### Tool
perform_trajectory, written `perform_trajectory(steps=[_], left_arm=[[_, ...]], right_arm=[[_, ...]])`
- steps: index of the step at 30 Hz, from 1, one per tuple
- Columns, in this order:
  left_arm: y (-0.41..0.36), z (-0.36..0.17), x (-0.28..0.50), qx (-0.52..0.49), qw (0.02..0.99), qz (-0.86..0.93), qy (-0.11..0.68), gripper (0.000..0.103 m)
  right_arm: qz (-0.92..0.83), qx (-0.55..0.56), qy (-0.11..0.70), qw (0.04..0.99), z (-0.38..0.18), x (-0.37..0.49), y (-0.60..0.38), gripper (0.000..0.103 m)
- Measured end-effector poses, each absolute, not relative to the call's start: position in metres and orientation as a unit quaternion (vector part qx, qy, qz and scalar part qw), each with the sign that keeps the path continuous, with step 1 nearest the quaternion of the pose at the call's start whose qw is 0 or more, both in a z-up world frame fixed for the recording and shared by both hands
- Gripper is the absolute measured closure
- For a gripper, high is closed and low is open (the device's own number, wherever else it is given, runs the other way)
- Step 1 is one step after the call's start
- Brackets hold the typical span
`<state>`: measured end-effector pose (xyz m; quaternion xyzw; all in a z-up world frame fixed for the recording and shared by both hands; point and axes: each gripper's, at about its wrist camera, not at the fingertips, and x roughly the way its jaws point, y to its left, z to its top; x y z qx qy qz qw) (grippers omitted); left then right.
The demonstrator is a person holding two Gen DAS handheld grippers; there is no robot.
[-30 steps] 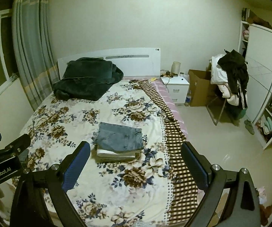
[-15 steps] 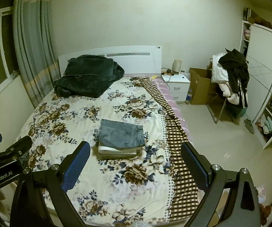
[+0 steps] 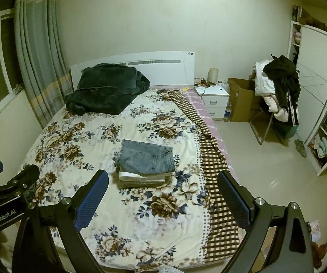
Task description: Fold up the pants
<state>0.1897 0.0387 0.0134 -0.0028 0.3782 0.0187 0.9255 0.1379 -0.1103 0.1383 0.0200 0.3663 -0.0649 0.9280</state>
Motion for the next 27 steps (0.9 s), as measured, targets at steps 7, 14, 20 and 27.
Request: perform_trajectory(steps=[7,14,20,27], left_arm=[[0.038,0.015,0.188,0.000,0.926,0.021,0.376,0.000],[0.036,0.022,0.198,0.003,0.927,0.018,0.376,0.000],[0.031,0.028,0.201,0.005,0.928,0.011,0.373,0.000],[0.026,0.027,0.205,0.009,0.927,0.002,0.374,0.000]], right_arm=[[-0.062,0.021,0.366,0.928,0.138,0.138,-0.112,0.004],[-0.063,0.025,0.366,0.928,0.138,0.141,-0.114,0.004],[-0.069,0.030,0.368,0.927,0.140,0.145,-0.118,0.004],[-0.071,0.034,0.368,0.927,0.140,0.146,-0.121,0.004]])
